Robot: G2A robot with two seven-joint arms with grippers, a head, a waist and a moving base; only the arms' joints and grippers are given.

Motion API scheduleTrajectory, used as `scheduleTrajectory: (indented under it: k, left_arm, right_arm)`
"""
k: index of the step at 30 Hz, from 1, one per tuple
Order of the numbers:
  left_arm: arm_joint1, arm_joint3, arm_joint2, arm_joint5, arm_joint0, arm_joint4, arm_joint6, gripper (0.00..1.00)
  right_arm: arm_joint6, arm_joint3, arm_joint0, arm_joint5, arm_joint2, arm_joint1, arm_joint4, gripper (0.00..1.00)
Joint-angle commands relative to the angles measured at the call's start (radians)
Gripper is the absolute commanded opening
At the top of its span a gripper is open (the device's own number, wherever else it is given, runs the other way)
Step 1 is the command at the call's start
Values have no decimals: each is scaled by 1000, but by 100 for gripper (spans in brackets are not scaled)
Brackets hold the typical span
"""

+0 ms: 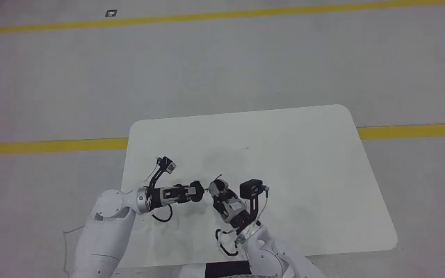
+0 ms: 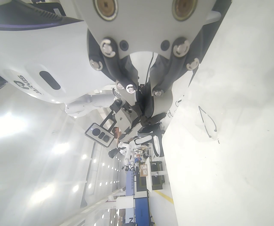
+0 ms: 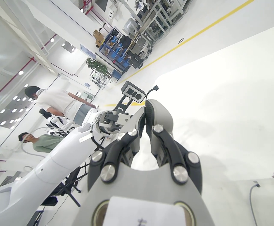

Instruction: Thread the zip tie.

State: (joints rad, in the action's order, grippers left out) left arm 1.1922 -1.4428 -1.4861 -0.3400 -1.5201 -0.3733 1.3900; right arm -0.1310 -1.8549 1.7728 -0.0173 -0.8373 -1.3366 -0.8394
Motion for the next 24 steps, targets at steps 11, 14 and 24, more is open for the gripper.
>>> scheduleTrajectory:
  k: [11,14,24]
  left_arm:
    - [0,0,0,0,0,0,0,0]
    - [0,0,0,0,0,0,0,0]
    - [0,0,0,0,0,0,0,0]
  right_arm:
    - [-36,-34,18,25,-11,7,-18,0]
    - [-39,-37,21,30,-11,10,-19,0]
    - [-34,-26,15,17,-4,11,-13,0]
